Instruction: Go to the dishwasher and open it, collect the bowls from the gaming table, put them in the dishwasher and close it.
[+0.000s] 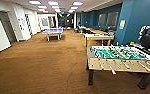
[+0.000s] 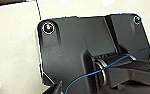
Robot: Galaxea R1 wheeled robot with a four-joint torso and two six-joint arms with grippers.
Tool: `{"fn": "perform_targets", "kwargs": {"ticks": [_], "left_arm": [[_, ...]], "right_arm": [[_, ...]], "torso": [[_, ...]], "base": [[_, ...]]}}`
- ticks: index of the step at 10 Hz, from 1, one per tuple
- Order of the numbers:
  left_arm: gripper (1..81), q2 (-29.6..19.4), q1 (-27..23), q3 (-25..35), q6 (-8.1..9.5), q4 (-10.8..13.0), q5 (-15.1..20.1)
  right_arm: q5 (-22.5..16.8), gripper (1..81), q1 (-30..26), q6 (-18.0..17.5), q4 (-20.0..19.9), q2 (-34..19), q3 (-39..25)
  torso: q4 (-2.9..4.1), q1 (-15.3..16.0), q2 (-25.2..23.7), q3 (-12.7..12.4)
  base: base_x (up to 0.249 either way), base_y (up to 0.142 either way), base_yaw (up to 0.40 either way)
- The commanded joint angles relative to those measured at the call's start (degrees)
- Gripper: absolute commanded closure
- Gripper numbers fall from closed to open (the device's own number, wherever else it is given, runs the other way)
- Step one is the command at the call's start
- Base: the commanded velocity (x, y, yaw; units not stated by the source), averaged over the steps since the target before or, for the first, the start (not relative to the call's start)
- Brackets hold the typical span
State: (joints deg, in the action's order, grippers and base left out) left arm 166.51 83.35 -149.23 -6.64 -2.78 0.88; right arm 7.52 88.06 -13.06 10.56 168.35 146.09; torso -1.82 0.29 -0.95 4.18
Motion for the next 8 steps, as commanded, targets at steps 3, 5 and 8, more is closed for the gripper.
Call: {"fn": "perform_targets", "kwargs": {"ticks": [3, 5, 8], "left_arm": [[1.0, -0.5, -2.6, 0.2, -0.04, -1.7, 3.2], [1.0, -0.5, -2.6, 0.2, -0.04, -1.8, 3.3], [1.0, -0.6, -2.5, 0.2, 0.05, -2.3, 3.2]], "right_arm": [[-2.5, 1.0, -2.1, 0.2, 0.7, 0.3, -0.5], [-2.5, 1.0, -2.1, 0.2, 0.7, 0.4, -0.5], [-2.5, 1.0, -2.0, 0.4, 0.8, 0.6, -0.5]], "torso": [[0.0, 0.0, 0.0, 0.0], [0.0, 0.0, 0.0, 0.0], [0.0, 0.0, 0.0, 0.0]], "base": [[0.0, 0.0, 0.0], [0.0, 0.0, 0.0], [0.055, 0.0, 0.0]]}}
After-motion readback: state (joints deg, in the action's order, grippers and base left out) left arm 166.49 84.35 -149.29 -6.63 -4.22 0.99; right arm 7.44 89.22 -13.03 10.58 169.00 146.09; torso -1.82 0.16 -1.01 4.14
